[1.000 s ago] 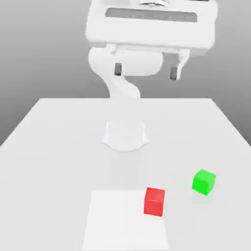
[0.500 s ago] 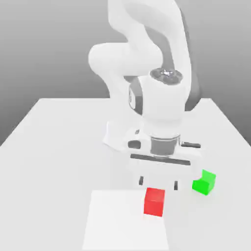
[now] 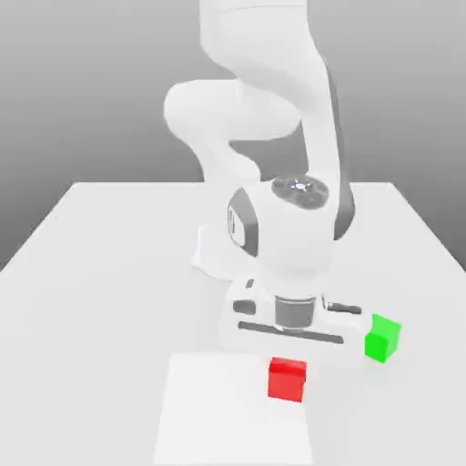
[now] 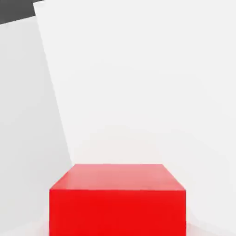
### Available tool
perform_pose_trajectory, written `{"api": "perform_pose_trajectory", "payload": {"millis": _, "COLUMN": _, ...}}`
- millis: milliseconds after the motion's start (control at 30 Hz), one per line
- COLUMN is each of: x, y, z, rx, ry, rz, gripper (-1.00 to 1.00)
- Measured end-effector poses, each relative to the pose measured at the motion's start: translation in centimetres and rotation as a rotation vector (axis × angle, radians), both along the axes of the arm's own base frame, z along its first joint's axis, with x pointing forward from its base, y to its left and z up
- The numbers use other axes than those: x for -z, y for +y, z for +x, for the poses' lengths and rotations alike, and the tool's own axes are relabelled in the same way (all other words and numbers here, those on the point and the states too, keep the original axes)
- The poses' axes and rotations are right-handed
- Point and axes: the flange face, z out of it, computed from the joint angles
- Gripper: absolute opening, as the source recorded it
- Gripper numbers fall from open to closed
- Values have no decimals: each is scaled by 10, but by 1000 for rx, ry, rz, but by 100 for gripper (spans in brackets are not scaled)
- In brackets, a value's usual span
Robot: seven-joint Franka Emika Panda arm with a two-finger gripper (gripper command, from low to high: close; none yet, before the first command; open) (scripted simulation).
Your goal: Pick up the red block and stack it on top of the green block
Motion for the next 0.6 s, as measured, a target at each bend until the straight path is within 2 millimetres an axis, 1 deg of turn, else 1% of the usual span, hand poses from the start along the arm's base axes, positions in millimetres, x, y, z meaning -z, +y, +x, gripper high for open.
{"api": "perform_pose_trajectory", "payload": {"millis": 167, "x": -30, "y": 1, "z": 3, "rx": 2, "ry": -5, "rz": 2, "gripper": -100}}
{"api": "perform_pose_trajectory", "payload": {"millis": 333, "x": -56, "y": 0, "z": -1, "rx": -3, "ry": 1, "rz": -2, "gripper": -100}}
{"api": "perform_pose_trajectory", "payload": {"millis": 400, "x": -64, "y": 7, "z": -4, "rx": 31, "ry": 3, "rz": -4, "gripper": -100}}
{"api": "perform_pose_trajectory", "payload": {"millis": 433, "x": -67, "y": 22, "z": -9, "rx": 29, "ry": 4, "rz": -5, "gripper": -100}}
{"api": "perform_pose_trajectory", "payload": {"millis": 467, "x": -71, "y": 50, "z": -19, "rx": -4, "ry": 4, "rz": -6, "gripper": -100}}
{"api": "perform_pose_trajectory", "payload": {"millis": 500, "x": -75, "y": 66, "z": -27, "rx": -6, "ry": 4, "rz": -7, "gripper": -100}}
{"api": "perform_pose_trajectory", "payload": {"millis": 600, "x": -84, "y": 102, "z": -49, "rx": 22, "ry": 3, "rz": -8, "gripper": -100}}
